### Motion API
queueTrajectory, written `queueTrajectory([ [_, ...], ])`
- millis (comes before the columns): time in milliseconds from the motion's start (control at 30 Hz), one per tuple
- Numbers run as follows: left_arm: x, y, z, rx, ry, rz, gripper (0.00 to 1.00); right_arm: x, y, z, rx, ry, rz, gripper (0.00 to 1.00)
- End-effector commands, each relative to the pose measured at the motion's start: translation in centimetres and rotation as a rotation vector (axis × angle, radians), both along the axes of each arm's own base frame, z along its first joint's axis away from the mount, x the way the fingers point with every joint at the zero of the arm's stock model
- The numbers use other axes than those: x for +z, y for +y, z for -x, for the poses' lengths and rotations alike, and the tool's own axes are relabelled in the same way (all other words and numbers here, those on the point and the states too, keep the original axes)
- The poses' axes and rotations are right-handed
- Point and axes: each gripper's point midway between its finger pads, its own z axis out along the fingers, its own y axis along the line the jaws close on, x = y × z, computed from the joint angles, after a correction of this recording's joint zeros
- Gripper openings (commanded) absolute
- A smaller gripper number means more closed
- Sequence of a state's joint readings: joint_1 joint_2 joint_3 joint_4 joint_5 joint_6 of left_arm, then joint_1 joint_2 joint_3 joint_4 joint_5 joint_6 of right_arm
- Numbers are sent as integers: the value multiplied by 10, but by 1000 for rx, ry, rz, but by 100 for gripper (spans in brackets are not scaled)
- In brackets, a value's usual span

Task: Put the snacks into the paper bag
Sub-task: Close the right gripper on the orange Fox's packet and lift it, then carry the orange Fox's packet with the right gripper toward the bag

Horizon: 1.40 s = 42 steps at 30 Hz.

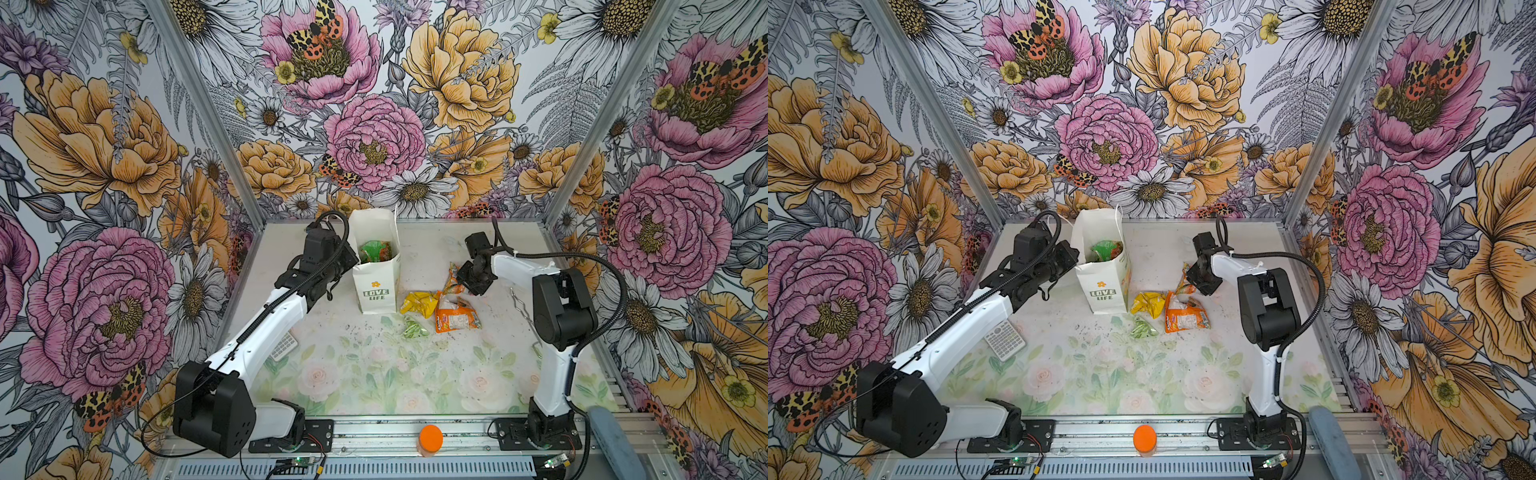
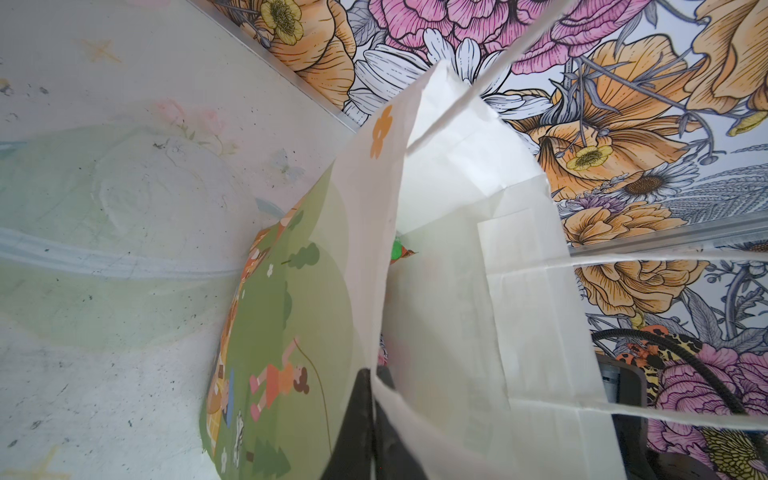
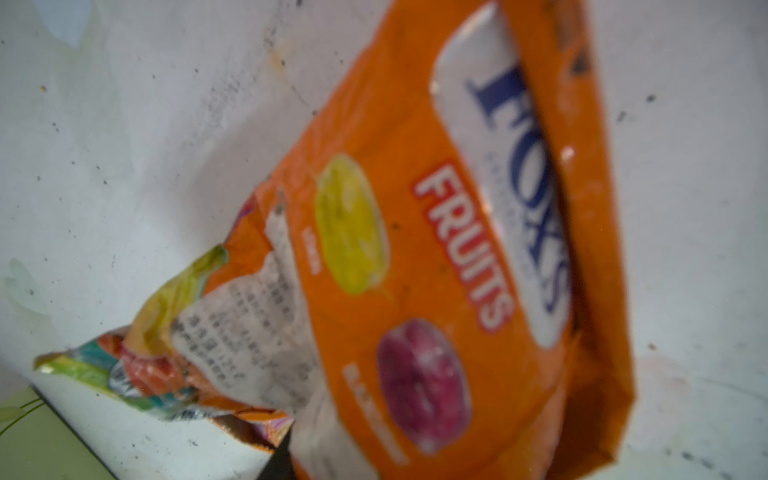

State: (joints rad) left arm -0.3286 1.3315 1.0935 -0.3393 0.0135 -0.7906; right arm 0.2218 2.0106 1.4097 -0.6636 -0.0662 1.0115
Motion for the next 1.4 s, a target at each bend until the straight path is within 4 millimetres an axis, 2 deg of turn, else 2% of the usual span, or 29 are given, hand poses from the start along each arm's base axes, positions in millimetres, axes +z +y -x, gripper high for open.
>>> queueTrajectory([
  [0,-25,7,3,15,79,-23,0,-28,-15,19,11,79,65,34],
  [333,-24,5,4,10,77,-21,0,-14,-12,15,79,34,57,0],
  [600,-22,4,5,9,72,-20,0,-2,-7,11,149,1,36,0],
  [833,-22,3,5,7,72,-19,0,26,-4,3,220,-82,42,0],
  [1000,-22,2,5,6,72,-21,0,47,5,-3,268,-138,5,0],
  [1233,-22,2,4,5,74,-20,0,92,13,-6,313,-246,-30,0],
  [1367,-22,2,5,5,72,-19,0,131,15,-7,337,-342,-36,0],
])
